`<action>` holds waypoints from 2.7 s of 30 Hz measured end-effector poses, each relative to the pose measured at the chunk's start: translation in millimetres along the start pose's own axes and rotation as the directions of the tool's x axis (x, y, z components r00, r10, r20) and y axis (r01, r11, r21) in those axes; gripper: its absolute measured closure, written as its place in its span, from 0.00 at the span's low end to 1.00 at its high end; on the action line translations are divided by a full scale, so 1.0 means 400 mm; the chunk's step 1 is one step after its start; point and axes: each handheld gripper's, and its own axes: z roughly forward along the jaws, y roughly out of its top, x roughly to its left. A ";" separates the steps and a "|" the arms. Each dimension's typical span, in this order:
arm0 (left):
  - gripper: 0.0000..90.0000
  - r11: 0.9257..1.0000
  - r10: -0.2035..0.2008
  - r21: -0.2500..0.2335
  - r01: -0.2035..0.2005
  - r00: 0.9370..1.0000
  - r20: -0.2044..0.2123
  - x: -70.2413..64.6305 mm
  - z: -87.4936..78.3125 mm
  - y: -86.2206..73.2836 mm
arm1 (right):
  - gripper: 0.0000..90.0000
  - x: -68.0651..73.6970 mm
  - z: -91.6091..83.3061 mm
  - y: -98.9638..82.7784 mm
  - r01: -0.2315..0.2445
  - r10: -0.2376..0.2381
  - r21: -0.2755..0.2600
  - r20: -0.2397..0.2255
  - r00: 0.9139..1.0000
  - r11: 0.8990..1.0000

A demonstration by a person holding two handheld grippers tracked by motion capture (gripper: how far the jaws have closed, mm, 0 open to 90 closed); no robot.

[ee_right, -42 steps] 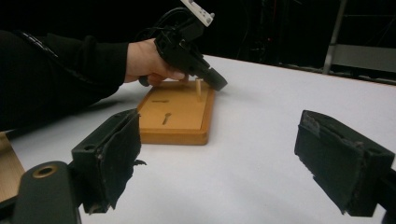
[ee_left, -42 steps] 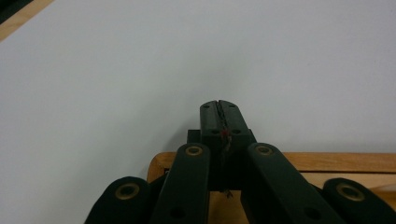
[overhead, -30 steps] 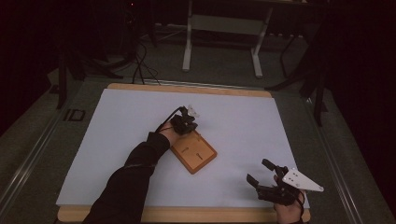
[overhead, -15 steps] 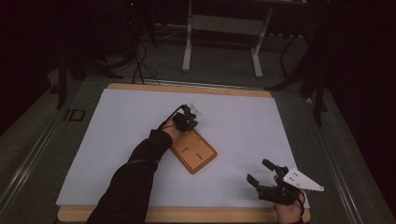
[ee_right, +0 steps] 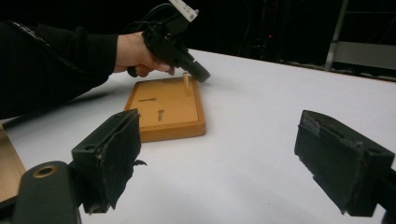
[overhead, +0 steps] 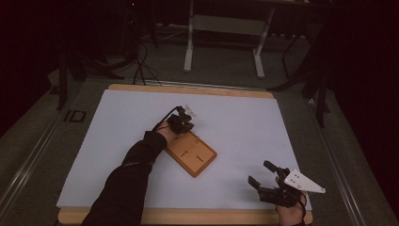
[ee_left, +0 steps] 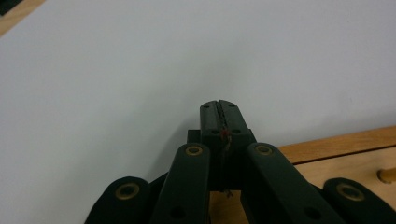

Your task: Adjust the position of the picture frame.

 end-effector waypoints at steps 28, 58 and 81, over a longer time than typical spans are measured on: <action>1.00 0.999 -0.046 0.031 0.045 0.999 0.028 -0.007 -0.141 -0.159 | 0.18 0.005 0.014 -0.002 -0.009 0.010 0.020 -0.012 1.000 1.000; 0.99 0.996 -0.077 -0.043 0.078 0.996 0.040 -0.039 -0.228 -0.223 | 0.17 0.008 0.025 -0.002 -0.008 0.008 0.022 -0.008 1.000 1.000; 0.70 0.976 -0.079 -0.190 0.111 0.982 0.169 -0.104 -0.335 -0.257 | 0.16 0.024 0.030 0.002 0.081 -0.082 0.042 0.013 0.997 0.996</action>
